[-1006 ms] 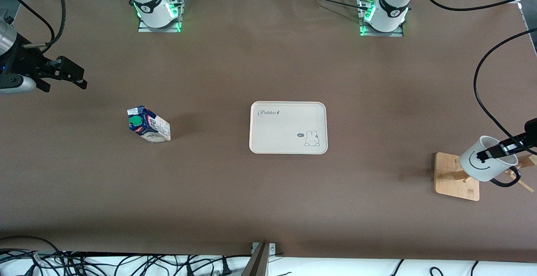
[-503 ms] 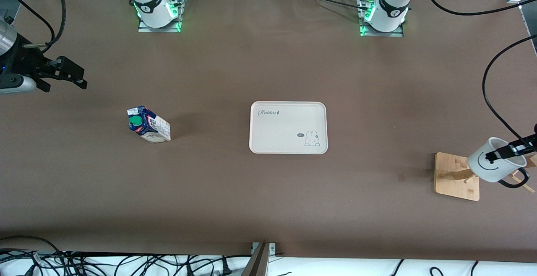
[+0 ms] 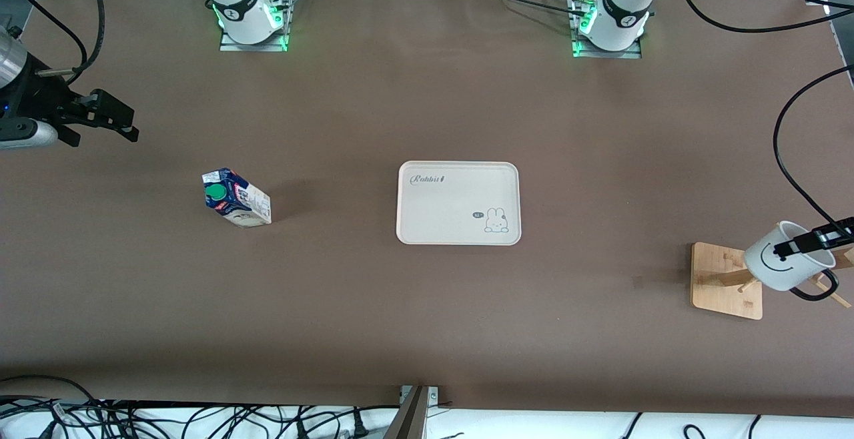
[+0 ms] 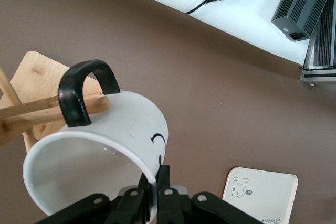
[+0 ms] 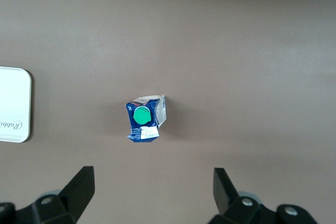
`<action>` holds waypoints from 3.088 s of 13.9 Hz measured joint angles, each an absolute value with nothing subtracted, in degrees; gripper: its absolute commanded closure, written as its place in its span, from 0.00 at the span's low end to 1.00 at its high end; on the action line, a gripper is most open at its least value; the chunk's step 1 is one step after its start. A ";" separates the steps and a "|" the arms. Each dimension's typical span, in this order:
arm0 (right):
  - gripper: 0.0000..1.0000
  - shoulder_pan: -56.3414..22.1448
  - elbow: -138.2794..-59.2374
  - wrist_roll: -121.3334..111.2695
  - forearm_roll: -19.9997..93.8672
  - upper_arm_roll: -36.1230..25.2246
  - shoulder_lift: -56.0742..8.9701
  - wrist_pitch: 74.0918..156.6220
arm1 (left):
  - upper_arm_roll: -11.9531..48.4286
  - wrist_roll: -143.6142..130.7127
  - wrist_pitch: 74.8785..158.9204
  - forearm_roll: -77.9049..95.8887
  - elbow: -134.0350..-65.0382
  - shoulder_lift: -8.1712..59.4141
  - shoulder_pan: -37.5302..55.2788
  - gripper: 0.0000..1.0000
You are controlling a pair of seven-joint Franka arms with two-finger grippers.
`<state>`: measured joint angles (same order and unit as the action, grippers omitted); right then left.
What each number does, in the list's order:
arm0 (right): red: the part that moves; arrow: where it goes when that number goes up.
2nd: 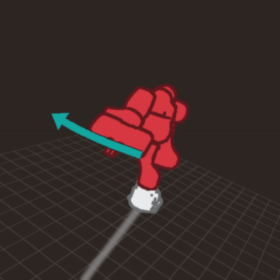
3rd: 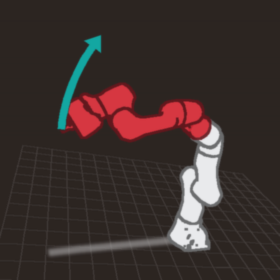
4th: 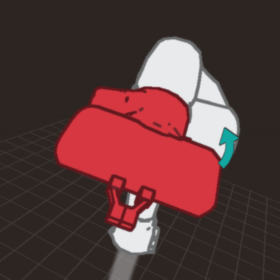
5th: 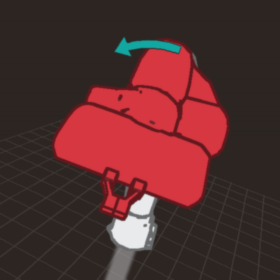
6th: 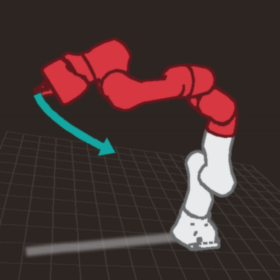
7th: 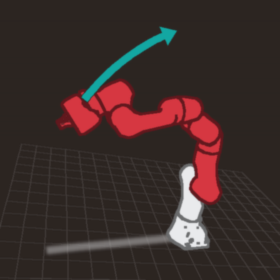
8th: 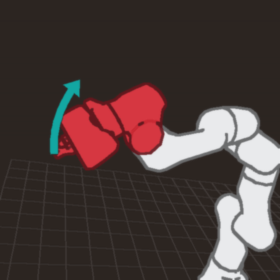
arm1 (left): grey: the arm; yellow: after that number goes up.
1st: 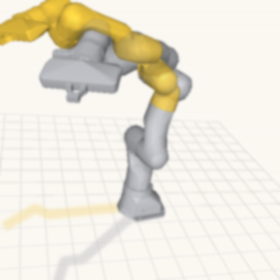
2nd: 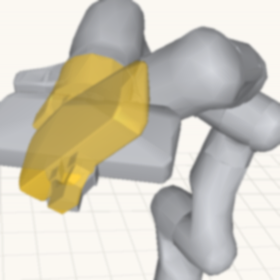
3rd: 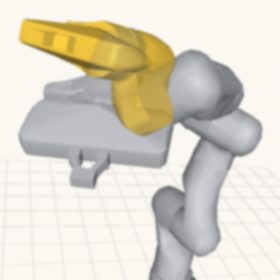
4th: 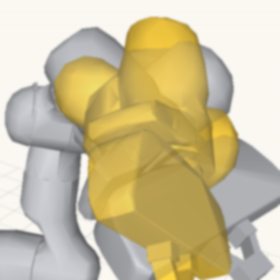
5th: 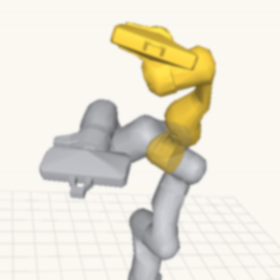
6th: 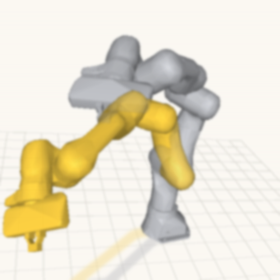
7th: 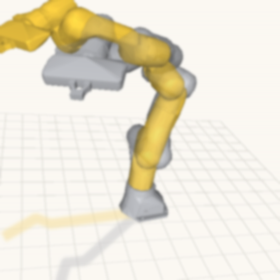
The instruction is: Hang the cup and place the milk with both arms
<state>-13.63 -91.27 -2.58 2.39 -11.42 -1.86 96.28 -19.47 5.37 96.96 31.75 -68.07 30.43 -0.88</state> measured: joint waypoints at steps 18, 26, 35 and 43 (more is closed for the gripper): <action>0.00 -13.86 -91.21 -2.52 2.39 -11.66 -1.87 96.23 | -17.79 8.71 78.37 8.80 -69.71 13.81 9.23 0.00; 0.00 -13.58 -91.21 -2.51 2.39 -12.08 -1.99 96.22 | -14.53 8.66 77.61 8.62 -69.89 13.65 10.05 0.00; 0.00 -13.57 -91.21 -2.51 2.39 -12.08 -2.25 96.27 | -10.03 8.66 85.71 5.81 -87.05 -0.27 6.00 0.00; 0.00 -13.58 -91.21 -2.51 2.39 -12.08 -2.31 96.27 | -3.13 9.12 87.03 3.19 -89.39 -1.68 1.36 0.00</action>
